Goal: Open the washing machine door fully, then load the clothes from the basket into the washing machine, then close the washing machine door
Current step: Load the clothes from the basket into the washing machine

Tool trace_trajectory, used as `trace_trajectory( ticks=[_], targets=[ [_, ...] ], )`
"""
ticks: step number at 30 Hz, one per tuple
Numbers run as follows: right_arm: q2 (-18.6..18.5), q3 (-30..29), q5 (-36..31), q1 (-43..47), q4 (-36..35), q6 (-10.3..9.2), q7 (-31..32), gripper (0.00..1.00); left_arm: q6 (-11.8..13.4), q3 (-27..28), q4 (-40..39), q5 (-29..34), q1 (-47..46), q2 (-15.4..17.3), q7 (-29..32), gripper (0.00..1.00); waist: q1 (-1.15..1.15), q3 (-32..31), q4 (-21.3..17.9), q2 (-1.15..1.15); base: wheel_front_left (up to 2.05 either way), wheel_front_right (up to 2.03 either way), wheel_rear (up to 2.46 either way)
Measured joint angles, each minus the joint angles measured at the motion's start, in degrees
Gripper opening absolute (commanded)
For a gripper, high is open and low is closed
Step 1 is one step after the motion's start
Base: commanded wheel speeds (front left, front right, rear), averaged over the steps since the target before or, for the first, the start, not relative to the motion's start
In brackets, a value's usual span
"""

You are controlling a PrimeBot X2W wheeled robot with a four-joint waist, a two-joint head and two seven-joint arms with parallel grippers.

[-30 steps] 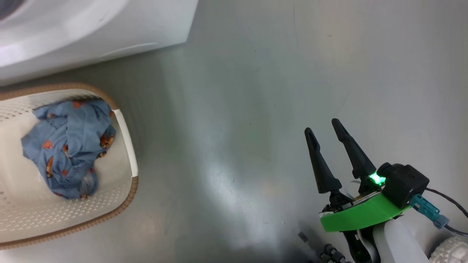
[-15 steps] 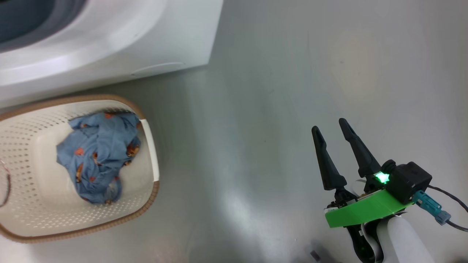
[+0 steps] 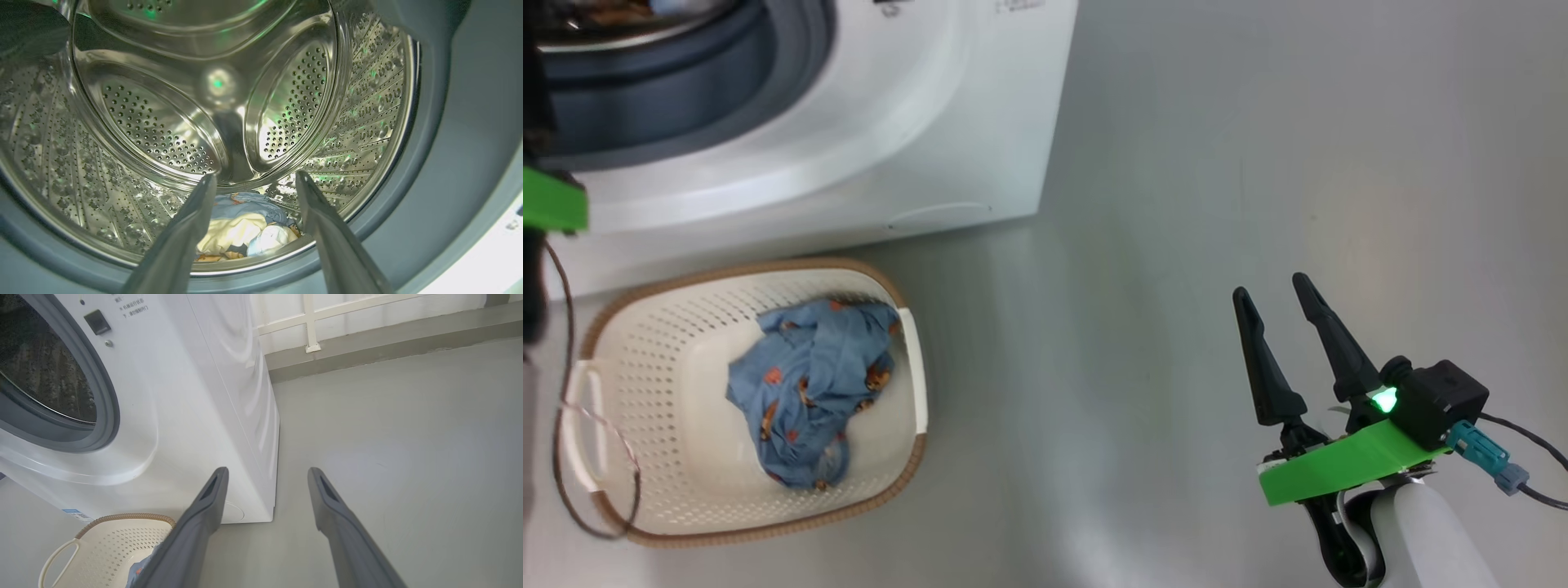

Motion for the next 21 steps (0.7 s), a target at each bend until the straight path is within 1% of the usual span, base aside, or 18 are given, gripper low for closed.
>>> trace_trajectory(
  ticks=[11,21],
  targets=[
    [0.02,-1.65,0.01,3.74,1.45,0.00,0.00,1.00,0.00,7.68,-10.11,6.48,17.62,-2.89,0.00,1.00,0.00,-8.42,1.63,0.00,0.00,0.00,0.00],
    [0.07,-2.25,-0.74,7.16,2.53,0.00,0.00,1.00,0.00,12.95,-16.69,12.15,31.11,-8.25,0.00,1.00,0.00,-15.90,3.26,0.00,0.00,0.00,0.00]
  ],
)
